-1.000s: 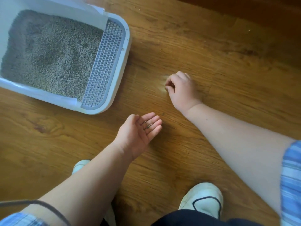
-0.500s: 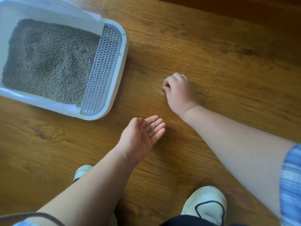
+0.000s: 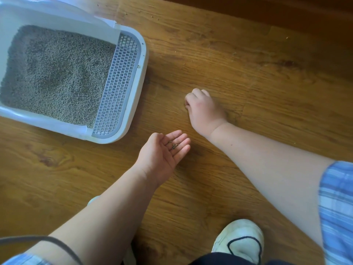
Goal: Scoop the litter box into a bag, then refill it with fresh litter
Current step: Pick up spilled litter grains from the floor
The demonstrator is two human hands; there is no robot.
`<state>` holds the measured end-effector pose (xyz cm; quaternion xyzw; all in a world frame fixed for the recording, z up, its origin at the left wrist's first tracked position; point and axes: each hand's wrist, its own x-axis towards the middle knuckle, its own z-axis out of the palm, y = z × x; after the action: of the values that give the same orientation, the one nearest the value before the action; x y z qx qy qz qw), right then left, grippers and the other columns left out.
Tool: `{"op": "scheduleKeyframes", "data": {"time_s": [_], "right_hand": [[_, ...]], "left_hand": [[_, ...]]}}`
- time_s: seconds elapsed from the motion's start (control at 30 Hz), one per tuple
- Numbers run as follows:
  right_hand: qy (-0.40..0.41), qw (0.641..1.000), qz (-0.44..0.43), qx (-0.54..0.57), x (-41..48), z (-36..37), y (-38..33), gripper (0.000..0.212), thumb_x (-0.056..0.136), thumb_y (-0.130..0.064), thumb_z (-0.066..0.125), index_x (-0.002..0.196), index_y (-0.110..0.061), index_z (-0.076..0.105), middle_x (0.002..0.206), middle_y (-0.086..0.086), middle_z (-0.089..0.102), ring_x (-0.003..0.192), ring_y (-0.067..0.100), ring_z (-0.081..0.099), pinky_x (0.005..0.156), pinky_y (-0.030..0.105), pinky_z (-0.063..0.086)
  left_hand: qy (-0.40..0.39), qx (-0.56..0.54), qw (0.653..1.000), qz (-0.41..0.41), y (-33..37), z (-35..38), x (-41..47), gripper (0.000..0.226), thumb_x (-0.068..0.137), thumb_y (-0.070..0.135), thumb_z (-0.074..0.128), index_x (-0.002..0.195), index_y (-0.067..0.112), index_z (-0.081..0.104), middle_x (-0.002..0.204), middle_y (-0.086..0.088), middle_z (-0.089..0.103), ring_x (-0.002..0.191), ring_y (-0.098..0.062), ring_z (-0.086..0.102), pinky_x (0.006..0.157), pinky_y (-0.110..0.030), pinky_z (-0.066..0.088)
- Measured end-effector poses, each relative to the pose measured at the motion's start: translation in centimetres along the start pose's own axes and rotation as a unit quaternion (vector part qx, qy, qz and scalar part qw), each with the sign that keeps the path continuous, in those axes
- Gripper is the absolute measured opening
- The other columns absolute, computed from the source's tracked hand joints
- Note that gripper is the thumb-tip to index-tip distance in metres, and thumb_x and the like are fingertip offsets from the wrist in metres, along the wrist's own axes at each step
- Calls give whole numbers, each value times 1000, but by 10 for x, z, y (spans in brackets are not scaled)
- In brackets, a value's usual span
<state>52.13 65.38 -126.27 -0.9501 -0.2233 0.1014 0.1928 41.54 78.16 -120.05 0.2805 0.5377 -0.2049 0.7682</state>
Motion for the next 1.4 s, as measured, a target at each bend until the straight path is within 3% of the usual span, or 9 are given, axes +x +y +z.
{"op": "scheduleKeyframes", "data": {"time_s": [0.07,0.27,0.43,0.57,0.7,0.87,1.0,1.13,1.4], "right_hand": [[-22,1000,12,-3,0,-4,-3,13,95,-8,50,94,-18,58,105,1,56,103,23,51,71,29,30],[-23,991,-20,131,-48,-41,-14,10,92,-10,49,86,-16,55,95,-1,53,94,21,51,81,36,45],[-26,992,-26,117,-106,-54,0,16,90,-19,43,88,-14,59,93,4,57,90,28,54,80,45,49],[-21,997,16,76,-139,-63,18,19,91,-20,42,89,-16,61,93,3,56,89,27,53,78,47,49],[-16,997,53,55,-165,-68,33,19,90,-20,47,88,-17,65,95,2,59,91,27,52,82,45,48],[23,985,125,118,-196,-72,51,3,85,-18,63,84,-19,64,91,-5,57,93,19,51,81,34,44],[130,939,277,154,-213,-76,103,11,89,-8,62,89,-18,67,94,-6,57,89,13,55,80,27,46],[131,904,378,151,-219,-79,150,13,93,-9,58,94,-21,62,97,-11,53,86,6,52,80,26,48],[113,911,369,148,-200,-72,163,7,95,-13,58,97,-18,64,100,-9,54,87,9,54,79,24,47]], "left_hand": [[5,3,1000,6,0,1,2,45,100,20,27,116,-4,62,107,-21,73,98,-31,72,86,-41,56],[-32,22,999,6,-8,13,7,44,99,20,30,118,-4,61,111,-21,71,99,-30,72,87,-40,56],[-105,93,990,-10,-32,47,4,32,96,15,33,93,1,61,84,-12,65,78,-22,67,71,-35,56],[-125,138,982,-30,-60,70,1,41,97,13,32,70,7,63,70,-9,63,64,-20,65,59,-33,55],[-135,159,977,-50,-84,81,2,41,98,15,30,76,6,62,71,-8,66,68,-20,65,65,-34,52],[-123,181,973,-79,-103,89,8,47,99,20,29,93,-2,70,93,-18,71,83,-27,69,81,-39,52],[-88,187,973,-98,-111,100,11,43,97,19,30,107,-4,64,98,-22,73,88,-31,73,78,-40,59],[-89,183,974,-97,-112,105,9,45,100,21,29,109,-5,64,101,-22,73,91,-32,73,80,-41,59],[-80,175,978,-84,-102,102,8,45,100,21,29,111,-6,64,105,-22,72,93,-33,73,84,-42,55]]}}
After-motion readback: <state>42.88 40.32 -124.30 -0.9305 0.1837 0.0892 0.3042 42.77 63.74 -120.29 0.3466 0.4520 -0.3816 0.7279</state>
